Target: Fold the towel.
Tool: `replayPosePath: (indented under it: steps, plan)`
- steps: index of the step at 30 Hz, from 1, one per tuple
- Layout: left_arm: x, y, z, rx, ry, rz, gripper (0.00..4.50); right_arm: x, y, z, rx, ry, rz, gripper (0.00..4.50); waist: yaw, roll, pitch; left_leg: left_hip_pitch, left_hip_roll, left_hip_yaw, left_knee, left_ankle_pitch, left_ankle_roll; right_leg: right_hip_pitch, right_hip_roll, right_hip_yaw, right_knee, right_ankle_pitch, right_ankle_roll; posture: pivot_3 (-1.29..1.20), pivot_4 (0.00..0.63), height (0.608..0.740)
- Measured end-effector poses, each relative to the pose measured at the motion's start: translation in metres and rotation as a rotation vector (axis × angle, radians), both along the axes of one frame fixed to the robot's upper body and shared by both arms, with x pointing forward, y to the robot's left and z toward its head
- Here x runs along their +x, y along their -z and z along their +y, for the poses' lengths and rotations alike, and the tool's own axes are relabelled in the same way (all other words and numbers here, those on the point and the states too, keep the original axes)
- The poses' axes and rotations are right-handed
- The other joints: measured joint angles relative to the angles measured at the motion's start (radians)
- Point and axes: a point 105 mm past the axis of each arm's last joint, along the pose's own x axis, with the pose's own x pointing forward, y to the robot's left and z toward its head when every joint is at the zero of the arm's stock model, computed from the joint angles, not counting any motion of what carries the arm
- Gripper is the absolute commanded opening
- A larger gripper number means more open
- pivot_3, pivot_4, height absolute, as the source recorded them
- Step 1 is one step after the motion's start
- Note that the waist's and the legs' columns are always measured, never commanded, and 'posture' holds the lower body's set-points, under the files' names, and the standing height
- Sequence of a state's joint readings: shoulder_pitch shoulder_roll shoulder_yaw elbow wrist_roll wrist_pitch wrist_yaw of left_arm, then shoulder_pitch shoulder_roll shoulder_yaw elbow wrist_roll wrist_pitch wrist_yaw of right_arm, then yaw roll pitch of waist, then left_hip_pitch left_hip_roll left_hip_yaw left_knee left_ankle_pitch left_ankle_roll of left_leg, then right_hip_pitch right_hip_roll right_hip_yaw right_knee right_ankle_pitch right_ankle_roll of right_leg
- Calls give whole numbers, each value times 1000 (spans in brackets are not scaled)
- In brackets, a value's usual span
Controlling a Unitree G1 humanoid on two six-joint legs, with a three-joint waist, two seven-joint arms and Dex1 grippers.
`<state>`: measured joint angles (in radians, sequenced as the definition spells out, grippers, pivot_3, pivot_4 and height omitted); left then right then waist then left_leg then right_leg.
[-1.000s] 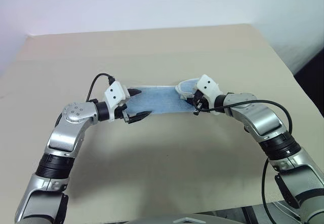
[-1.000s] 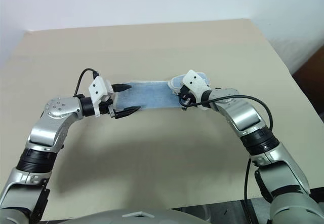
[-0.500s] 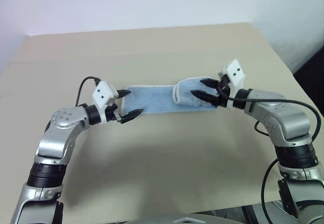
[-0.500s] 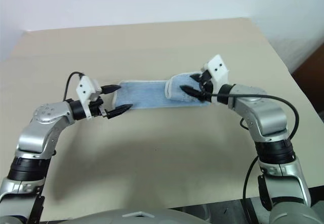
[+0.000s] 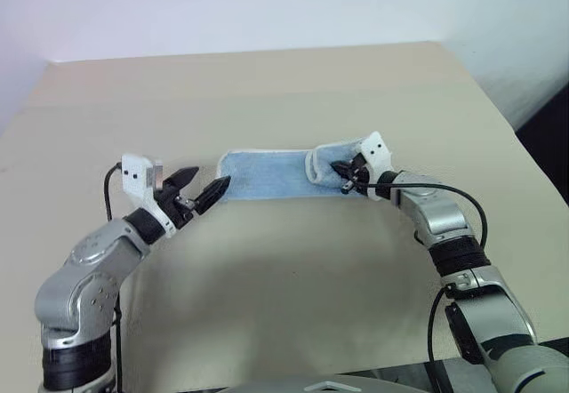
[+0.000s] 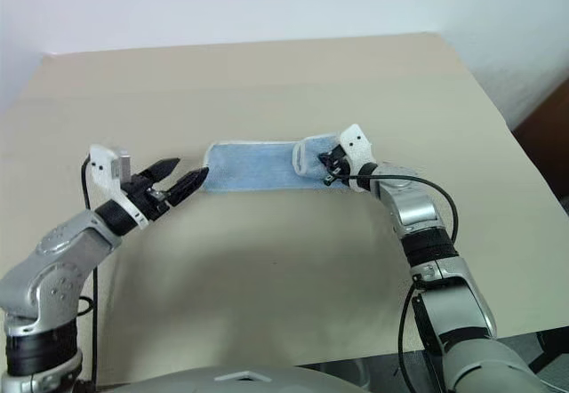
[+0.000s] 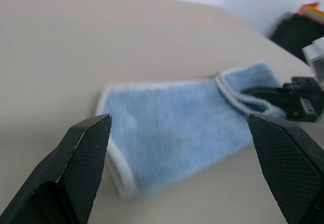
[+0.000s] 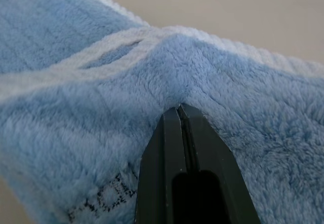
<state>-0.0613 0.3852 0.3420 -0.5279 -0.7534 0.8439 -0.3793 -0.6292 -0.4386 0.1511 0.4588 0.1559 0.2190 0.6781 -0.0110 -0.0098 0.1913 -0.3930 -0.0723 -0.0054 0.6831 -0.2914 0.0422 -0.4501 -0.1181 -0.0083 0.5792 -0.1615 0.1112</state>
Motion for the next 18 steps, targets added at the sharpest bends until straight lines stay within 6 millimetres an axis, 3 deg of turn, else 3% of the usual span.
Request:
replayPosePath:
  steps: [5,12,18]
  plan:
    - [-7,11,-1,-135,-117,118,4500,-6,-12,0,-2,-66,-49,14,-1,0,0,6,0,-1,0,0,-1,6,0,0,0,0,0,0,150,728]
    - [-12,27,-13,-310,-213,313,4500,-20,-65,-3,-61,-195,-243,14,0,0,0,6,0,-1,0,0,-1,6,0,0,0,0,0,0,150,728]
    - [-4,31,-28,-532,-261,463,4500,-26,-75,2,-75,-237,-281,14,4,0,0,6,0,-1,0,0,-2,6,0,0,0,0,0,0,150,728]
